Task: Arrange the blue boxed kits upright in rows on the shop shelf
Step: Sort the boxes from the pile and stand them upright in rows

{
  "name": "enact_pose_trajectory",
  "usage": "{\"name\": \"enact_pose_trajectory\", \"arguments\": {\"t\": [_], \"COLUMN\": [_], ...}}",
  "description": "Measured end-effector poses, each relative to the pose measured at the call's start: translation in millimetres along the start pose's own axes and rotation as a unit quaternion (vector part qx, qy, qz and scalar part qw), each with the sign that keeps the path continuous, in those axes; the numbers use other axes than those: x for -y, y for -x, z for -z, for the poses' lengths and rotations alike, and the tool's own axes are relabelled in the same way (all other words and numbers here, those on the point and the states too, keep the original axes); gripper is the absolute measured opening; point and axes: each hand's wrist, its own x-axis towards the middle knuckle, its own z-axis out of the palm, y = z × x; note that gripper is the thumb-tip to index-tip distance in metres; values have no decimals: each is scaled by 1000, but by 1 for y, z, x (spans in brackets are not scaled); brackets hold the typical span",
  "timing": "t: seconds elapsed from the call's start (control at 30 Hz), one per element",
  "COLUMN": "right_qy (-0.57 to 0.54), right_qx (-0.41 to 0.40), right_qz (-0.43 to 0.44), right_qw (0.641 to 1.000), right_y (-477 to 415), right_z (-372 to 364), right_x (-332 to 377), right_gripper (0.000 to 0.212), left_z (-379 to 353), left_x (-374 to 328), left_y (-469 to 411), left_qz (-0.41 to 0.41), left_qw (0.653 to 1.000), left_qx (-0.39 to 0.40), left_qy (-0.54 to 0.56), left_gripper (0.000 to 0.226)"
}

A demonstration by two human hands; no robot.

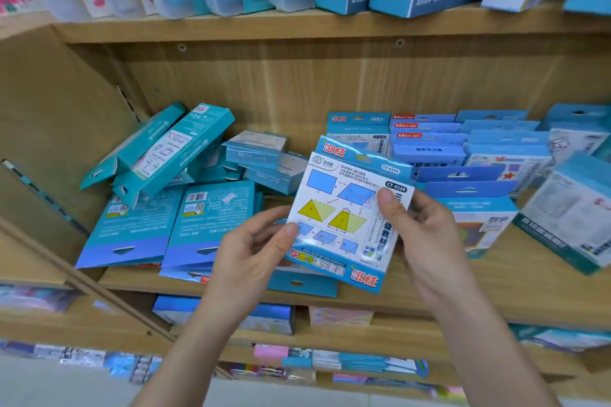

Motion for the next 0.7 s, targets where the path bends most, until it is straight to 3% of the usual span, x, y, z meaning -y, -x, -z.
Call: {"name": "enact_pose_trajectory", "arguments": {"t": [0.43, 0.7], "right_qy": [47, 114], "right_qx": [13, 73], "right_qz": [50, 55], "right_qw": [998, 989], "right_y": [13, 23], "right_z": [3, 14], "right_x": [5, 14], "right_gripper": [36, 35], "left_z": [-2, -2], "left_x": [3, -6], "left_y": [10, 4], "left_qz": [0, 17], "left_qw": [1000, 997], "left_qx": [-7, 78], "left_qy": [-25, -3], "left_gripper": [33, 39]}}
